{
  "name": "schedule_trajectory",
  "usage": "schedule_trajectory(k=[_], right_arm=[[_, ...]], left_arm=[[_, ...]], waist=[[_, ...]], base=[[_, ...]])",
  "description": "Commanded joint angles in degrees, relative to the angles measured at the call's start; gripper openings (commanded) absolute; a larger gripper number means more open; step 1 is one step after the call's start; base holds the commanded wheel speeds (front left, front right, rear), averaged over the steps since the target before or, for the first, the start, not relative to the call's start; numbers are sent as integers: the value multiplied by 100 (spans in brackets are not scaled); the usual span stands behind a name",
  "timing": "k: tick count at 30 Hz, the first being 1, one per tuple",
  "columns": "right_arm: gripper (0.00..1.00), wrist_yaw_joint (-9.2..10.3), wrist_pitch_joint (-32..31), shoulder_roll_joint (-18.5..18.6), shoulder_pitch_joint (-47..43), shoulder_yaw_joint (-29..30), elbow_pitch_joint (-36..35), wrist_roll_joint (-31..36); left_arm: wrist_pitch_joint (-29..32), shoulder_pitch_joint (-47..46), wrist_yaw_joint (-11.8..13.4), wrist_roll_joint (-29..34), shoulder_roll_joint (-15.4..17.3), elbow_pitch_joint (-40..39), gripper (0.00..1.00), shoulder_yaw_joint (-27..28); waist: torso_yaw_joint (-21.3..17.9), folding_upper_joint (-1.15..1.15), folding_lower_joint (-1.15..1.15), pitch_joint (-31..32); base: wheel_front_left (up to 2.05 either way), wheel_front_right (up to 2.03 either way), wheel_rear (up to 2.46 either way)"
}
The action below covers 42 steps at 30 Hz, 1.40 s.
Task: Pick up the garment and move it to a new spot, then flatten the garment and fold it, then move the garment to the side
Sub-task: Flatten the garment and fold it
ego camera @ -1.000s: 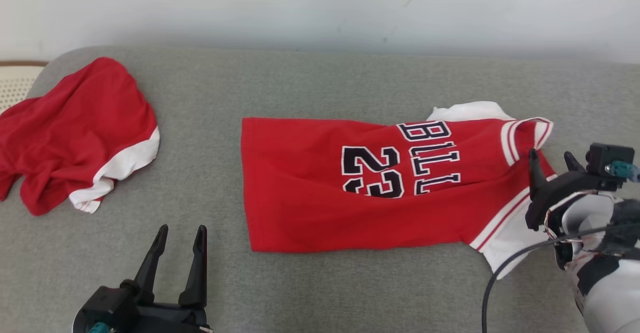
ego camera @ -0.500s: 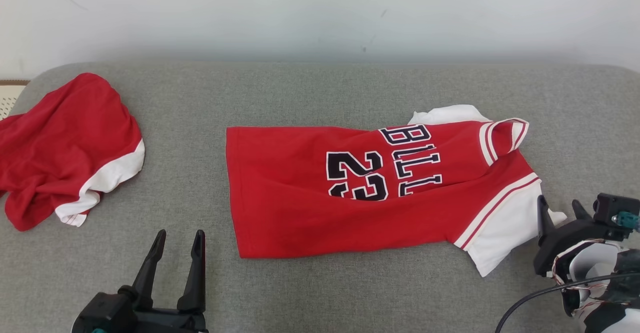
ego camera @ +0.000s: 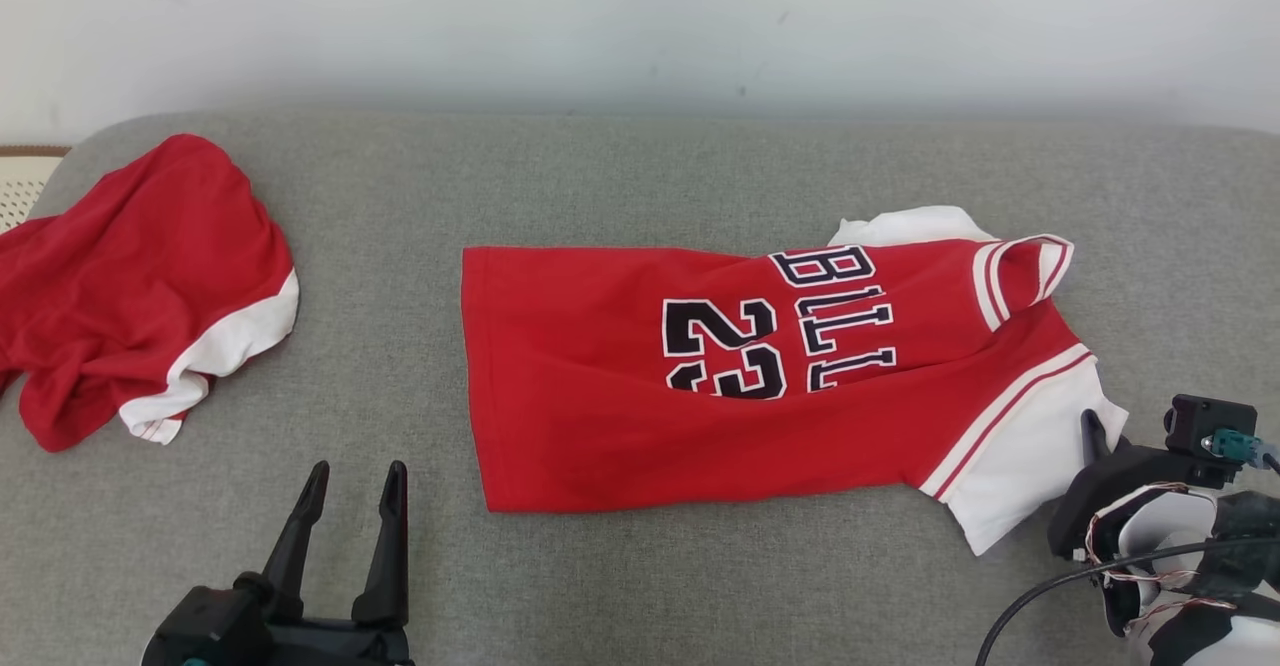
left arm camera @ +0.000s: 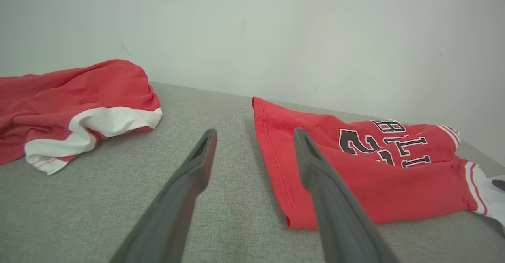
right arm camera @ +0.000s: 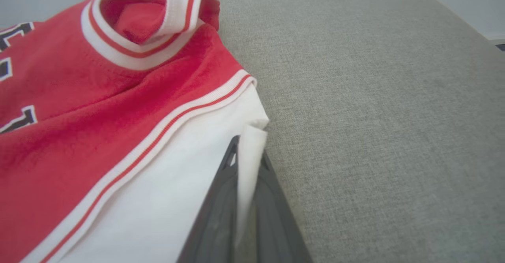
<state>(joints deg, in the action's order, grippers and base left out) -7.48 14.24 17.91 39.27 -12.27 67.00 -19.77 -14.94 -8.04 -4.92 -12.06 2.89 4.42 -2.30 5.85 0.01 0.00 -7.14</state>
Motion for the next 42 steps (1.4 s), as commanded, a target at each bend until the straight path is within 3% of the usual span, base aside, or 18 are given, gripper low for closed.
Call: schedule_trajectory(k=[1,6,13,21,26,27,28,34,42], right_arm=[[0,-3,49,-31,-109,-23,-106,-116],[0,-3,85,-20,-447,-106,-483,-401],[0,-3,-65,177,-1388,-170,-1613,-916],[0,-3,-1049,91,-2754,78,-3592,-1257],[0,-2,-1736,30,-3401,527,-4589,-991],[29,-2,-1771,2,-3480,686,-4763,-837],[100,-2,-1816,-73,-3547,848,-4929,-706],[100,-3,-1693,-475,-3777,1553,-5897,244],[100,-1,-1394,-862,-3853,1499,-6513,668]], left_arm=[[-25,127,15,-21,2,37,100,20],[-25,222,38,-72,2,66,100,11],[-25,356,91,-134,2,39,100,3],[-26,326,109,-140,2,35,100,-4],[-26,272,107,-146,3,71,100,-18],[-26,268,106,-146,2,76,100,-19],[-26,268,104,-142,2,84,100,-14],[-26,248,73,-122,2,118,100,11],[-26,292,48,-107,1,161,100,11]], waist=[[-52,-1,0,79],[-168,-1,0,240],[-416,-1,0,321],[-572,-1,0,245],[-577,-1,0,221],[-578,-1,0,219],[-577,-1,0,220],[-552,-1,0,275],[-515,-1,0,363]], base=[[0,0,0],[0,0,0],[0,0,0],[0,0,0],[0,0,0],[0,0,0],[0,0,0],[0,0,0],[0,0,0]])
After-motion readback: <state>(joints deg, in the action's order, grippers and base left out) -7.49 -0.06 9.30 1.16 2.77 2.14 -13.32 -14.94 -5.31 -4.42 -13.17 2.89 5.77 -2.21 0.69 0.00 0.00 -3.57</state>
